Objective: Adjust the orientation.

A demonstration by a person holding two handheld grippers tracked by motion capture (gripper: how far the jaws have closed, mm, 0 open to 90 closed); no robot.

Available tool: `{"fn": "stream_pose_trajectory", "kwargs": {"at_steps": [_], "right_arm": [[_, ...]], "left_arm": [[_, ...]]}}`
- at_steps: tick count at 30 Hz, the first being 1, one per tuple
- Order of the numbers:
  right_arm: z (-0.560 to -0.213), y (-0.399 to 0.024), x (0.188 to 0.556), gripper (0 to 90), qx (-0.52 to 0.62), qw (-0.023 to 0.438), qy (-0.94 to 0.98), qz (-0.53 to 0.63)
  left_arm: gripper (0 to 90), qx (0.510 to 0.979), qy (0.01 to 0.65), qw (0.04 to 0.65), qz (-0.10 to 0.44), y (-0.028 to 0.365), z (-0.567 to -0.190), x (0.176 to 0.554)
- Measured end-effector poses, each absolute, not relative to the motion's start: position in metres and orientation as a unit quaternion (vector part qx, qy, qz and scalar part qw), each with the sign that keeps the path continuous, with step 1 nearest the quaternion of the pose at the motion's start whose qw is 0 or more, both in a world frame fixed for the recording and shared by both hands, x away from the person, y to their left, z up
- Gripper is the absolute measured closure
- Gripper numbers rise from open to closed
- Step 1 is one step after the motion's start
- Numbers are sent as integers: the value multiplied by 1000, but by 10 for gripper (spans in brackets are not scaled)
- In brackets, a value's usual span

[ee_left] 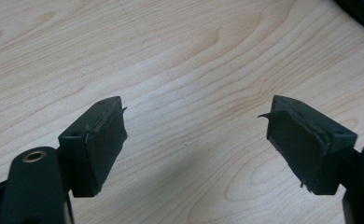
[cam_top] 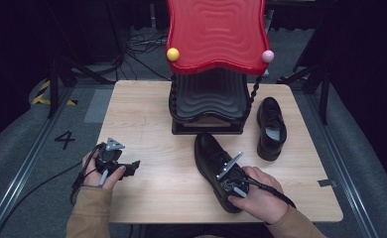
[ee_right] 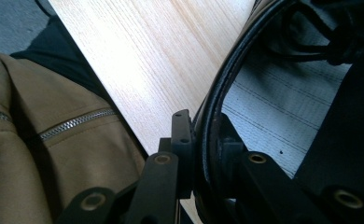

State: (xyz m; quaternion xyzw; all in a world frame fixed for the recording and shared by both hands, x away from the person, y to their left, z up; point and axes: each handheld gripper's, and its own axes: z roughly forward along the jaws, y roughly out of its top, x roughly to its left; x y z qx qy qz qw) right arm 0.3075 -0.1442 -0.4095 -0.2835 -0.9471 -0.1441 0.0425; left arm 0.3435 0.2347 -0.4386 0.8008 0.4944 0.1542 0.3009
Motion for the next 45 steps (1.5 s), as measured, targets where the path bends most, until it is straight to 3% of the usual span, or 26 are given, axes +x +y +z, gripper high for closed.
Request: {"fn": "stream_pose_trajectory", "kwargs": {"at_steps": [1, 2, 8, 13, 24, 34, 35, 41, 45], "right_arm": [[-409, -144, 307, 800, -283, 42, -947, -144], [-410, -148, 309, 738, -292, 64, -941, -159], [-398, -160, 312, 672, -299, 48, -933, -194], [-378, -182, 316, 610, -289, 67, -918, -263], [-357, -237, 345, 553, -389, -49, -843, -369], [-369, -286, 379, 522, -467, -111, -802, -356], [-372, -295, 385, 517, -475, -136, -797, -348], [-390, -300, 404, 488, -469, -169, -801, -331], [-404, -298, 415, 490, -469, -166, -808, -316]], "left_arm": [[201, 801, 494, 301, 154, 235, -439, 344], [200, 801, 493, 303, 154, 234, -438, 344], [201, 802, 492, 304, 154, 233, -437, 346], [201, 801, 492, 303, 157, 233, -437, 347], [201, 798, 497, 300, 163, 237, -437, 342], [200, 797, 503, 293, 164, 241, -439, 335], [200, 796, 506, 291, 162, 241, -440, 334], [201, 798, 505, 283, 165, 241, -443, 328], [200, 801, 503, 279, 165, 240, -443, 324]]}}
